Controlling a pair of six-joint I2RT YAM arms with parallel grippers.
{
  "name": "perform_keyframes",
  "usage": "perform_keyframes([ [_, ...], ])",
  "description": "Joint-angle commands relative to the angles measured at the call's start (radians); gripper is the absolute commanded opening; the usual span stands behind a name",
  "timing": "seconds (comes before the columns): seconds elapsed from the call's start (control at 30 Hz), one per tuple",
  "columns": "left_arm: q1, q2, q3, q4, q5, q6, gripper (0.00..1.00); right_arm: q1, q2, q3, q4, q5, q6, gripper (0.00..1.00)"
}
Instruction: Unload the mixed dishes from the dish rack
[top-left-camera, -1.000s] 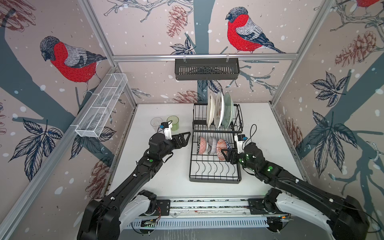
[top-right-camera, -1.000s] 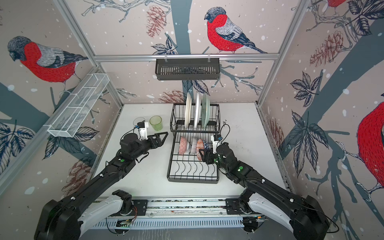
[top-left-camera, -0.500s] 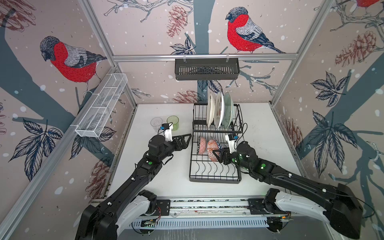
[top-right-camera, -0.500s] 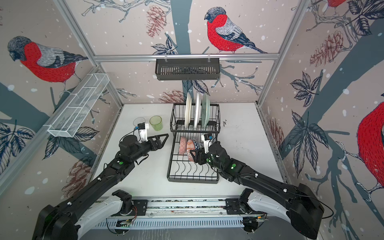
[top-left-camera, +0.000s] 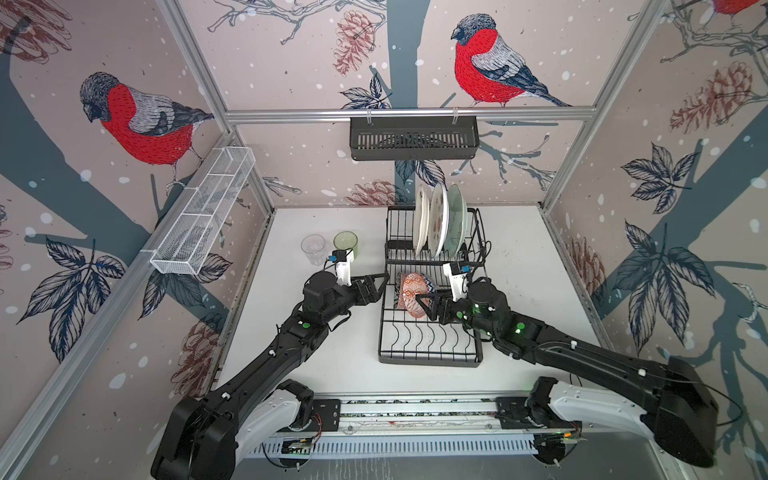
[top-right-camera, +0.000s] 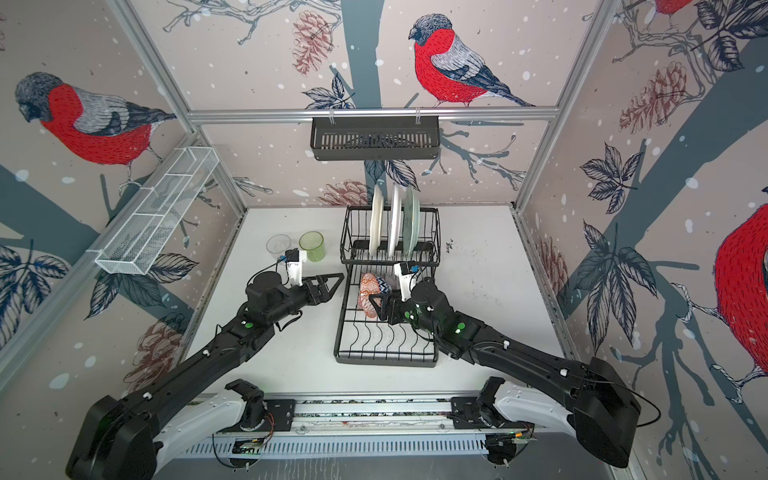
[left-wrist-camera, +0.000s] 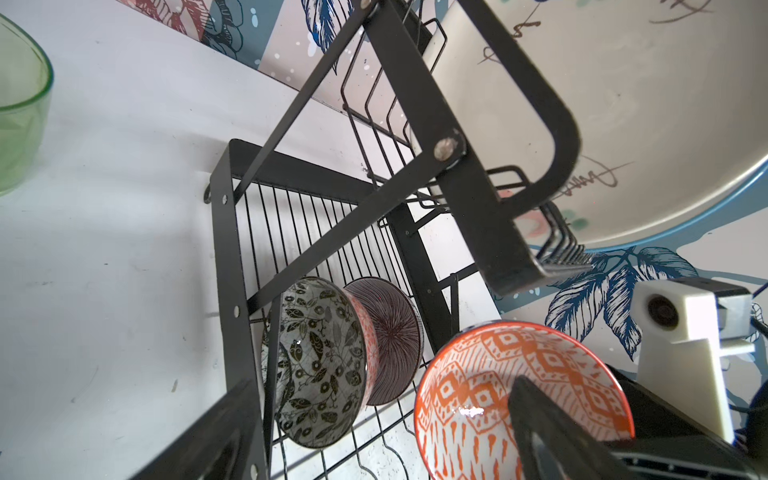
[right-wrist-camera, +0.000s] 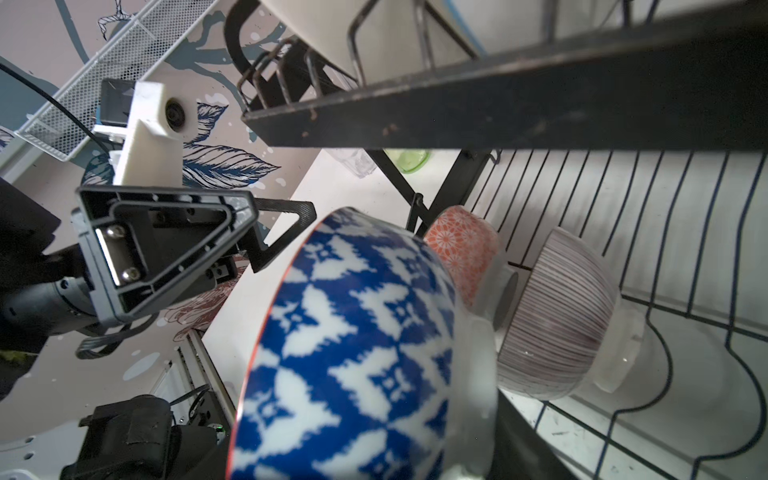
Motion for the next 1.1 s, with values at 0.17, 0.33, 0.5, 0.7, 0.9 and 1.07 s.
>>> perform_keyframes([
  [0.17, -0.02, -0.01, -0.01, 0.063, 0.02, -0.009, 0.92, 0.009, 0.038, 0.038, 0.113, -0.035, 0.007, 0.59],
  [0.33, -0.032, -0.018, -0.02, 0.059, 0.028, -0.005, 0.89, 0.015, 0.065, 0.062, 0.124, -0.048, 0.004, 0.59],
  [0.5, -0.04, -0.038, -0.043, 0.06, 0.053, -0.01, 0.87, 0.019, 0.086, 0.08, 0.138, -0.063, 0.007, 0.59],
  [0.7, -0.041, -0.045, -0.068, 0.084, 0.095, -0.027, 0.86, 0.027, 0.109, 0.093, 0.162, -0.076, 0.018, 0.59],
  [0.9, -0.041, -0.004, -0.08, 0.165, 0.155, -0.074, 0.82, 0.04, 0.131, 0.114, 0.162, -0.077, 0.016, 0.59],
  [1.07, -0.041, 0.025, -0.086, 0.206, 0.183, -0.098, 0.74, 0.044, 0.141, 0.123, 0.161, -0.075, 0.018, 0.59],
])
